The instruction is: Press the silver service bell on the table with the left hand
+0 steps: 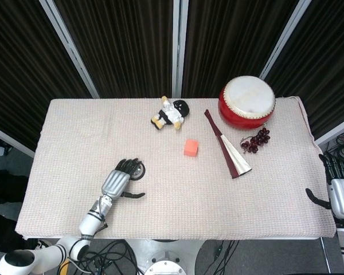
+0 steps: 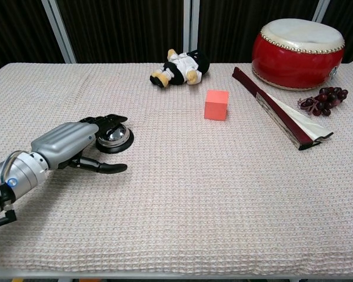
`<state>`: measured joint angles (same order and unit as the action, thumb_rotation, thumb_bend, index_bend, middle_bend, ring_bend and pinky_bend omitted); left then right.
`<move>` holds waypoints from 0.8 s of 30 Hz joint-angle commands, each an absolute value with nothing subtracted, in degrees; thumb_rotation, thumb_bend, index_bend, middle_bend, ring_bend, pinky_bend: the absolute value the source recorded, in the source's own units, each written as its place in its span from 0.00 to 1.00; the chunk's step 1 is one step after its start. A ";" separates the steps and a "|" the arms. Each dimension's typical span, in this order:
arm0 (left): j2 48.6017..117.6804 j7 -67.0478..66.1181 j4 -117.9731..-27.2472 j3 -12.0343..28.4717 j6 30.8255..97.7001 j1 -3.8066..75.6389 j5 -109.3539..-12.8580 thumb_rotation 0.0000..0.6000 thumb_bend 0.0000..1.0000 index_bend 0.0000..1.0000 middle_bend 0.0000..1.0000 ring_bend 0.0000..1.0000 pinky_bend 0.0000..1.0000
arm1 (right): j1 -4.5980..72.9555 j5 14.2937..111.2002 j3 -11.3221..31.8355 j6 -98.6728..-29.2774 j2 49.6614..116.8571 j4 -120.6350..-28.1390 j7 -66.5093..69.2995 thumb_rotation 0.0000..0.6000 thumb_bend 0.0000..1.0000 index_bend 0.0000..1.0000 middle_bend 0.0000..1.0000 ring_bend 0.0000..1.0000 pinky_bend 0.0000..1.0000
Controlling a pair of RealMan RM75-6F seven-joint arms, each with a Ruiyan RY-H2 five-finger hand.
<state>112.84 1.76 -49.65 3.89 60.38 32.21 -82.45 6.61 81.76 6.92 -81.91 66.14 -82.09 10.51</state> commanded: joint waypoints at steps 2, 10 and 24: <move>112.21 2.08 -50.98 5.63 62.76 33.37 -83.28 0.27 0.00 0.02 0.00 0.00 0.00 | 6.58 81.66 6.99 -81.93 66.11 -82.11 10.60 1.00 0.16 0.00 0.00 0.00 0.00; 111.12 0.88 -52.58 4.64 60.88 32.60 -81.99 0.27 0.00 0.02 0.00 0.00 0.00 | 6.62 81.56 6.93 -81.67 66.18 -81.96 10.60 1.00 0.16 0.00 0.00 0.00 0.00; 108.05 0.43 -58.19 7.41 66.69 33.49 -83.94 0.27 0.00 0.02 0.00 0.00 0.00 | 6.33 81.65 7.32 -82.56 65.58 -82.44 11.21 1.00 0.16 0.00 0.00 0.00 0.00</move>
